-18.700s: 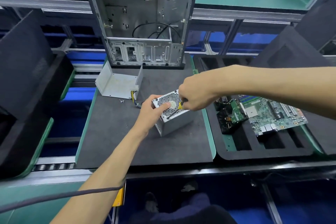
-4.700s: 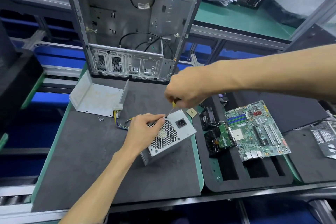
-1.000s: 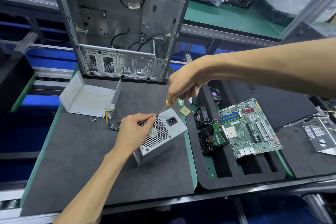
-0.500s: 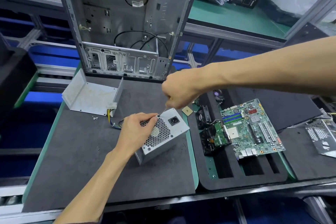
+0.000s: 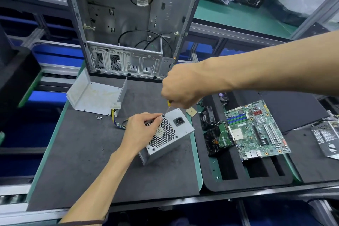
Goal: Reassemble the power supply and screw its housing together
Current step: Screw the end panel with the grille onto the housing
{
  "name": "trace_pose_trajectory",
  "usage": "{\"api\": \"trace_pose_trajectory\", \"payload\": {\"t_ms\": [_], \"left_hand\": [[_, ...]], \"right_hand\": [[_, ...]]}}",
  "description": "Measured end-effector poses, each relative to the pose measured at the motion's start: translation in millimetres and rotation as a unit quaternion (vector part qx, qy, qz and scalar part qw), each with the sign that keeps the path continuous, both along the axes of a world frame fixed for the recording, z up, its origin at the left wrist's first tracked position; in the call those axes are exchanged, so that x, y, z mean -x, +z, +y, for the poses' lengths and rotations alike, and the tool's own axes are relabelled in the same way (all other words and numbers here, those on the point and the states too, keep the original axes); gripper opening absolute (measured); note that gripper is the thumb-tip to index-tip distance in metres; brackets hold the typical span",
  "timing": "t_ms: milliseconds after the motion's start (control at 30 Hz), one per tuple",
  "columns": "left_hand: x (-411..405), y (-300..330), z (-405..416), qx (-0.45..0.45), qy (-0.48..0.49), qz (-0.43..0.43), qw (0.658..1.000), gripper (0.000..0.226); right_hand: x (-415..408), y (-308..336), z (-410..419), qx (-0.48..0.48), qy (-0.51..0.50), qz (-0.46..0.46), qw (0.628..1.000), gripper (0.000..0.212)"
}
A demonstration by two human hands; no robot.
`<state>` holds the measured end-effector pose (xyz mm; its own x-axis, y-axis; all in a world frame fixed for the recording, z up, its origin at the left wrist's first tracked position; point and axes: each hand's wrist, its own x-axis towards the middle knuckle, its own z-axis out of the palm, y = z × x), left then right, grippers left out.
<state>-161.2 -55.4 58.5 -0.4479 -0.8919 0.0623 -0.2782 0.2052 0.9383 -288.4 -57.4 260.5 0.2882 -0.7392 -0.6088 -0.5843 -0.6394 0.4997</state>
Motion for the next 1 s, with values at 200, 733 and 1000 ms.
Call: {"api": "trace_pose_trajectory", "payload": {"t_ms": [200, 733, 1000], "left_hand": [[-1.3, 0.2, 3.3, 0.001, -0.004, 0.001, 1.000, 0.014], [-2.1, -3.1, -5.9, -0.009, 0.002, -0.011, 1.000, 0.014], [-3.4, 0.4, -2.4, -0.030, -0.013, -0.002, 0.999, 0.015]], "right_hand": [[4.4, -6.2, 4.0, -0.027, 0.052, -0.005, 0.998, 0.036], [2.1, -14.1, -2.9, 0.012, -0.128, -0.070, 0.989, 0.038], [33.7, -16.6, 18.5, 0.073, -0.246, -0.193, 0.947, 0.046]]}}
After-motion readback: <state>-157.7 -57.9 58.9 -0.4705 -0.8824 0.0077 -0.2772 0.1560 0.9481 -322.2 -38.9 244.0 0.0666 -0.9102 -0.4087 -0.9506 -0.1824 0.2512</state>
